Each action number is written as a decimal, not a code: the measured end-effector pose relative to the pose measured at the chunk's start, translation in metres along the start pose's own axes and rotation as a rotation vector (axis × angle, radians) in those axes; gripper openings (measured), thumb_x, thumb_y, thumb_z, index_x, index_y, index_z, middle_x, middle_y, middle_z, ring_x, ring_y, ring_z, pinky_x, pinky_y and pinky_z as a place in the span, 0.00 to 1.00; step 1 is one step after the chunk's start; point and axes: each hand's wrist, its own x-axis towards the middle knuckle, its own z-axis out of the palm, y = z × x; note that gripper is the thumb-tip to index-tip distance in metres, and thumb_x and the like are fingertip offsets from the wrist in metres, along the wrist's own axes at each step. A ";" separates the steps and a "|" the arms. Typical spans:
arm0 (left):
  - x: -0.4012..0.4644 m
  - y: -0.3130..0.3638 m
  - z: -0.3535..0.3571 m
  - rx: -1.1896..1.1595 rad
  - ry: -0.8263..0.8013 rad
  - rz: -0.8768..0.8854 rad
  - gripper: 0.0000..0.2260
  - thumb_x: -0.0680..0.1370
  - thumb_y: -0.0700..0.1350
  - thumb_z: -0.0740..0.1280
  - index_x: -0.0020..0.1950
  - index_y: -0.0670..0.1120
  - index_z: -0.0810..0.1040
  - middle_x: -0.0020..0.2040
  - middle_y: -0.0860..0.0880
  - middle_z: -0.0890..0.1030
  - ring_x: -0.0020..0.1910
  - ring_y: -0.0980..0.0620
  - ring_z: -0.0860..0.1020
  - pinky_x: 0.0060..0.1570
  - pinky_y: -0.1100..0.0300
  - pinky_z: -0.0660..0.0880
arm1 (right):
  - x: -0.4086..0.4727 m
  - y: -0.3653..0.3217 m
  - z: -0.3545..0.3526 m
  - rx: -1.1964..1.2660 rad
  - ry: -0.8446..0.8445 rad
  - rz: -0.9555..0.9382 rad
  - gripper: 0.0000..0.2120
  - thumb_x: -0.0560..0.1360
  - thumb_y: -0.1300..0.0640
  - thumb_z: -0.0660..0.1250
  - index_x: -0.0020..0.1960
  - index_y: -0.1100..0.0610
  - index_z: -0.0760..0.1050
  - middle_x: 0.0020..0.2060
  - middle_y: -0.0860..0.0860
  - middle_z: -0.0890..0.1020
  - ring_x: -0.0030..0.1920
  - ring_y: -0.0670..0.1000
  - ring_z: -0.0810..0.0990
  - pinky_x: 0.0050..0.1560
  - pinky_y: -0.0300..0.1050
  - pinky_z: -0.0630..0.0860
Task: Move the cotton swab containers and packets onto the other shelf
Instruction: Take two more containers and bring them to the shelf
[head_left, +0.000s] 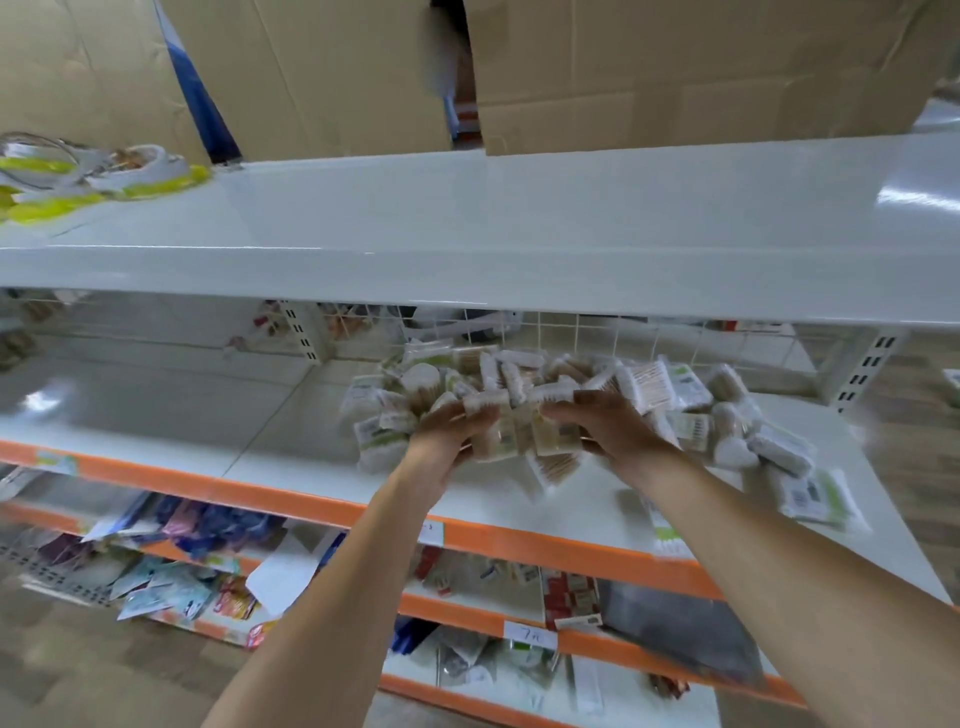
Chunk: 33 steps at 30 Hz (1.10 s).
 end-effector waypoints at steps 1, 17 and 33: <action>-0.002 0.001 -0.006 0.003 0.019 0.006 0.14 0.73 0.45 0.76 0.58 0.46 0.81 0.53 0.47 0.86 0.51 0.49 0.83 0.48 0.58 0.79 | 0.003 0.000 0.005 -0.010 -0.010 -0.002 0.14 0.71 0.55 0.77 0.53 0.61 0.84 0.50 0.58 0.87 0.56 0.60 0.84 0.64 0.57 0.76; -0.037 0.019 -0.131 0.033 0.280 0.045 0.19 0.70 0.48 0.79 0.59 0.46 0.82 0.58 0.42 0.84 0.58 0.43 0.81 0.62 0.48 0.75 | 0.046 -0.007 0.139 -0.239 -0.131 -0.023 0.12 0.69 0.47 0.78 0.32 0.51 0.80 0.24 0.42 0.79 0.31 0.45 0.77 0.36 0.41 0.69; -0.072 0.024 -0.280 0.000 0.317 0.099 0.17 0.72 0.46 0.78 0.59 0.45 0.82 0.54 0.46 0.86 0.52 0.45 0.85 0.49 0.53 0.82 | 0.064 -0.003 0.303 -0.217 -0.325 0.063 0.18 0.64 0.42 0.80 0.50 0.48 0.84 0.41 0.41 0.87 0.43 0.39 0.83 0.44 0.36 0.72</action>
